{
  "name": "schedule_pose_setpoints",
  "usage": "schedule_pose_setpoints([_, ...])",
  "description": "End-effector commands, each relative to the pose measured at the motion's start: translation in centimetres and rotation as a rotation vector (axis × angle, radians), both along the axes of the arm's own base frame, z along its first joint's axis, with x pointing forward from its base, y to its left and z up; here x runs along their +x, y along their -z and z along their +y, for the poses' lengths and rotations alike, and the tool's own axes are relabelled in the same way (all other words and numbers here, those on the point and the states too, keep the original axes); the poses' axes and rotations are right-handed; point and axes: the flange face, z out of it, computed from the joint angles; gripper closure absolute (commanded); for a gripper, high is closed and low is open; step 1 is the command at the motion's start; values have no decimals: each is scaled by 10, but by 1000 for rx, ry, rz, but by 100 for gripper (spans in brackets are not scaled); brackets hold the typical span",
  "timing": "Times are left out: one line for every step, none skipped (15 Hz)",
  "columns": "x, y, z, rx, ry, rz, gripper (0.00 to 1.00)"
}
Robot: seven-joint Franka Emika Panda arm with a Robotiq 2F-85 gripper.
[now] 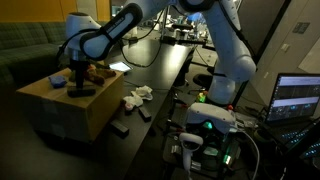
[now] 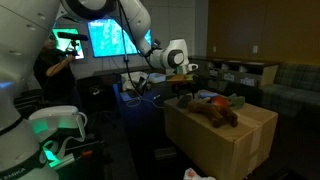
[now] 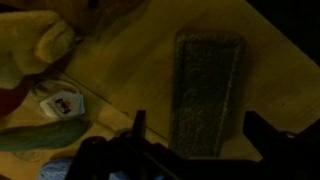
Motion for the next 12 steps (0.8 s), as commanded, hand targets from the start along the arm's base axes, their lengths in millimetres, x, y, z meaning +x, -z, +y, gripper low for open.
schedule_pose_setpoints([-5, -1, -6, -8, -61, 20, 0])
schedule_pose_setpoints([-4, -1, -9, -9, -68, 16, 0])
schedule_pose_setpoints([-4, 0, -12, -11, -76, 13, 0])
schedule_pose_setpoints([-3, 2, -13, -16, -81, 10, 0])
schedule_pose_setpoints([-2, 1, -16, -18, -83, 6, 0])
schedule_pose_setpoints([-1, 0, -18, -18, -87, 5, 0])
schedule_pose_setpoints([1, 4, -18, -24, -89, 4, 0])
schedule_pose_setpoints([2, 5, -19, -28, -91, 4, 0])
schedule_pose_setpoints([4, 6, -20, -28, -91, 7, 0])
schedule_pose_setpoints([6, 10, -19, -27, -92, 12, 0])
schedule_pose_setpoints([8, 12, -19, -31, -89, 10, 0])
schedule_pose_setpoints([10, 13, -19, -28, -88, 15, 0])
